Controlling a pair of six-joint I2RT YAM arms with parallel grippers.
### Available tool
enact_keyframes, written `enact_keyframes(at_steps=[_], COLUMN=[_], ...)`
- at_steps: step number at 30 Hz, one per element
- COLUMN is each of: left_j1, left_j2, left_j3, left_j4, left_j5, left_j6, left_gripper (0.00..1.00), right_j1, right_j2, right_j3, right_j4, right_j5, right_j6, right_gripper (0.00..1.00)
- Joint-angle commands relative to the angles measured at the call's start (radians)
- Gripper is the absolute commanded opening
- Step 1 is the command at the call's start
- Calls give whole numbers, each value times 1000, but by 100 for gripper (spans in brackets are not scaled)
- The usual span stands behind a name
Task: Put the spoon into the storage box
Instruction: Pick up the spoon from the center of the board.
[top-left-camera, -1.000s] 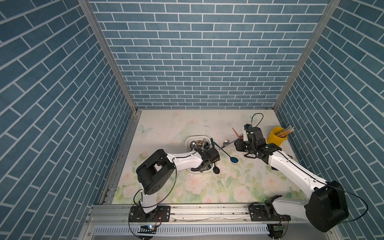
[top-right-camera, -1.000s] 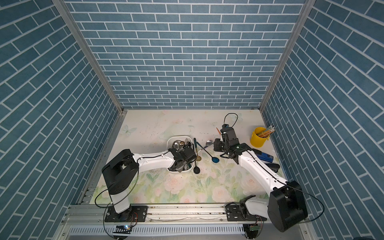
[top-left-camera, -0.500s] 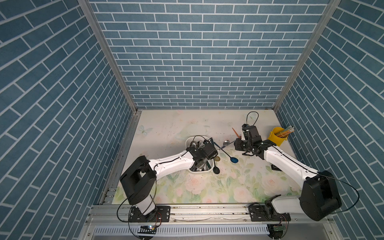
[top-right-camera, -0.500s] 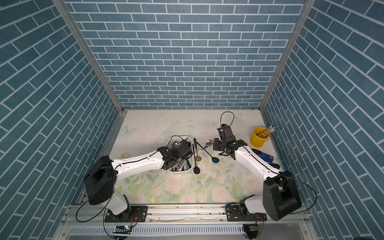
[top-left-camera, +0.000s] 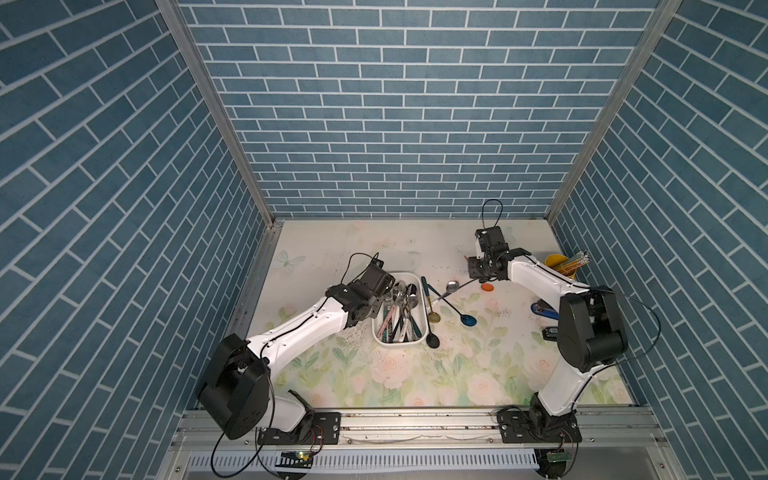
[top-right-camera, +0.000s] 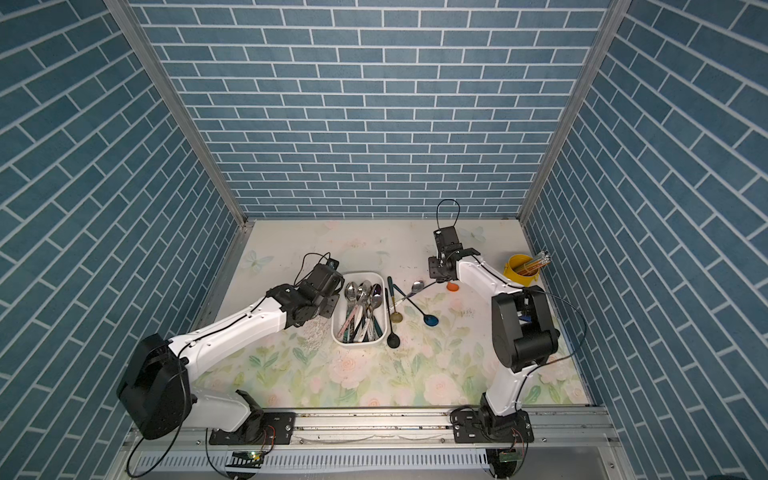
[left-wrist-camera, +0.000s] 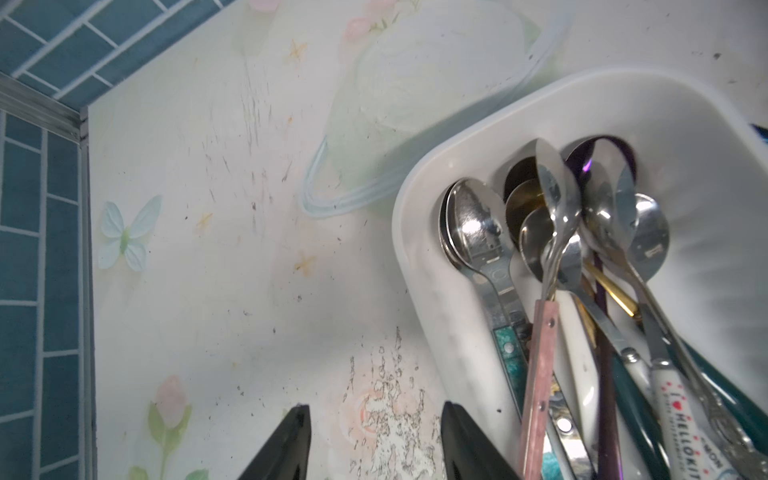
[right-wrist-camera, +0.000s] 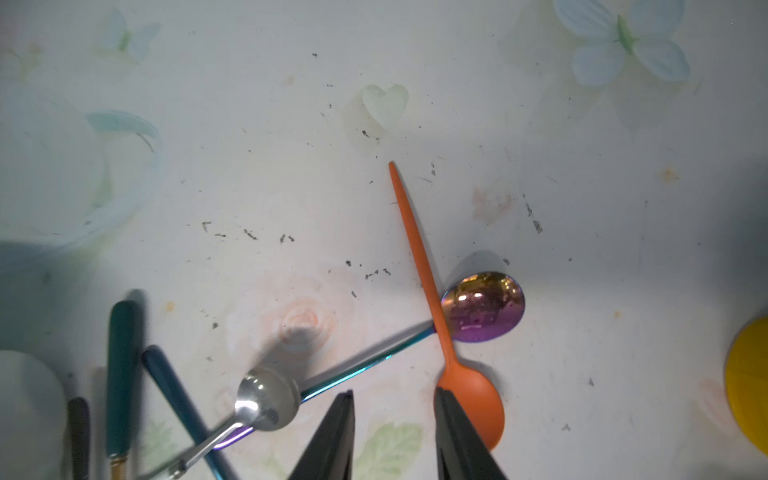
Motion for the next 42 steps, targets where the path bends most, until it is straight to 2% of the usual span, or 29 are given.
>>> enact_keyframes(at_steps=[1,7,11,19,25,35,42], left_j1=[25,40,43,47,47,47,45], left_j2=[-32,-39,-34,-19,-13,-6,-3], left_j3=[-33,-56,-54,-50,-43,-40,-39], left_j4=[30,34,34,34,31,30,30], left_j5=[51,67,73,82,85,91,98], left_j6=[5,0,3,6,10,21,28], left_gripper=[57,58,58,59,59,59,59], right_j1=[-17,-37,-44,-45,-47,-49,-49], right_j2=[89,219,259,268,304,336,364], right_j3=[94,226,246,165,168,164,176], right_j4=[-55,-86,-106,-94,-99,-132,-158], right_j5=[-2,-2,1,-1,-4,-67,-89], right_j6=[-98,-119,-131,-151,-165,-189,-215], right_gripper=[34,32,31,30,29,16,12])
